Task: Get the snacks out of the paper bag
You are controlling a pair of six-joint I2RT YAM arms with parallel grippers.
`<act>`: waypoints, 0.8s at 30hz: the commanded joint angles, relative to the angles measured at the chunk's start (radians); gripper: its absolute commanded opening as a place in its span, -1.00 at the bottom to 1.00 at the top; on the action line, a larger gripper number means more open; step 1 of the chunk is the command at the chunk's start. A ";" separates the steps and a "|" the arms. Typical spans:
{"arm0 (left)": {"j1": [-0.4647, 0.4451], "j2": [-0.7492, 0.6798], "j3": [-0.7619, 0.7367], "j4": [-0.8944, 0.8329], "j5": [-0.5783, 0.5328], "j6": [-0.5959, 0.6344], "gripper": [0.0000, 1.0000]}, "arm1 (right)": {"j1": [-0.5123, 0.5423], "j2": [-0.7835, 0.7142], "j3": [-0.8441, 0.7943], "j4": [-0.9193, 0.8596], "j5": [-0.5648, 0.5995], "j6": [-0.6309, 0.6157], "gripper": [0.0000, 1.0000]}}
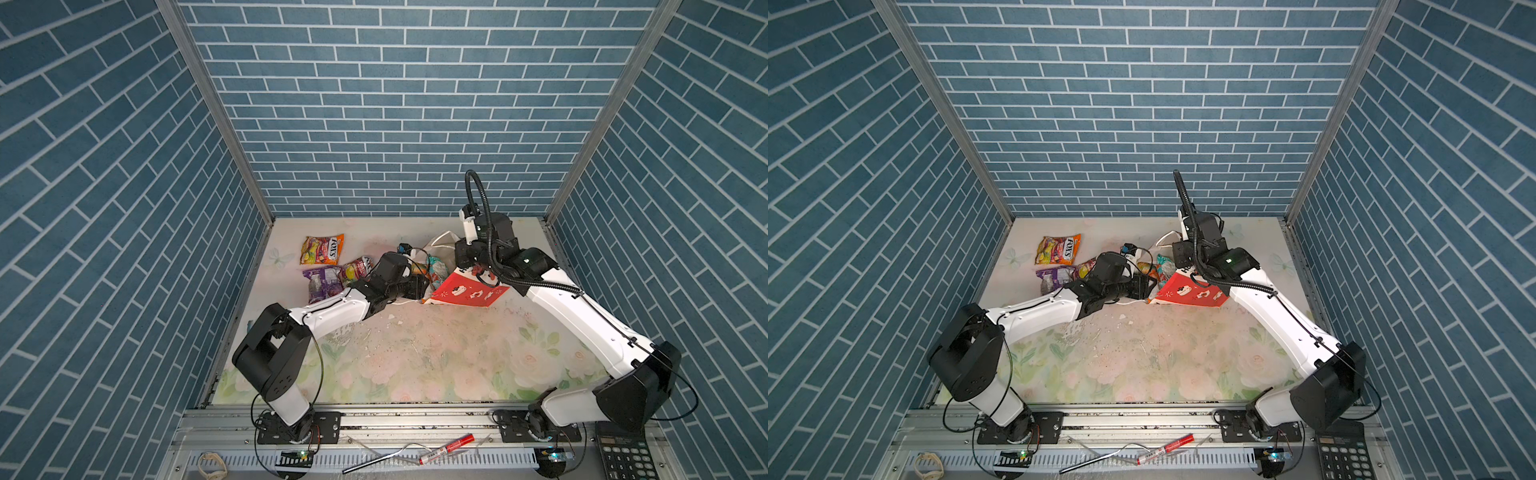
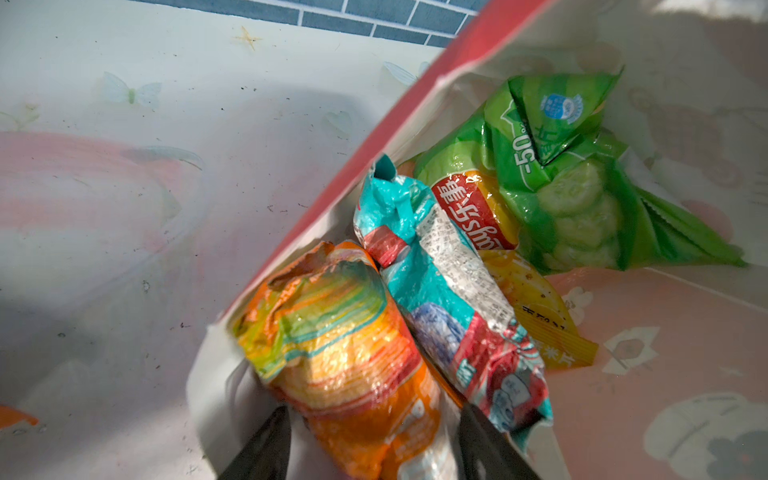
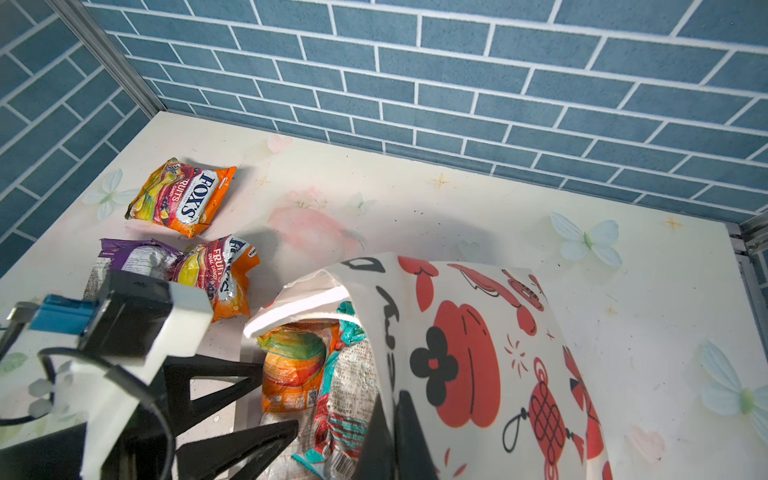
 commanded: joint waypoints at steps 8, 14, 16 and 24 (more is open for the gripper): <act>-0.007 0.029 0.025 0.016 0.007 -0.010 0.17 | -0.002 -0.067 -0.012 0.156 -0.041 0.031 -1.00; -0.007 0.038 0.025 0.021 -0.002 -0.013 0.05 | -0.003 -0.075 -0.022 0.171 -0.051 0.045 -1.00; -0.007 0.046 0.029 0.018 -0.001 -0.013 -0.07 | -0.003 -0.074 -0.023 0.176 -0.058 0.048 -1.00; -0.007 0.062 0.044 0.007 0.002 -0.015 -0.44 | -0.004 -0.083 -0.034 0.183 -0.066 0.057 -1.00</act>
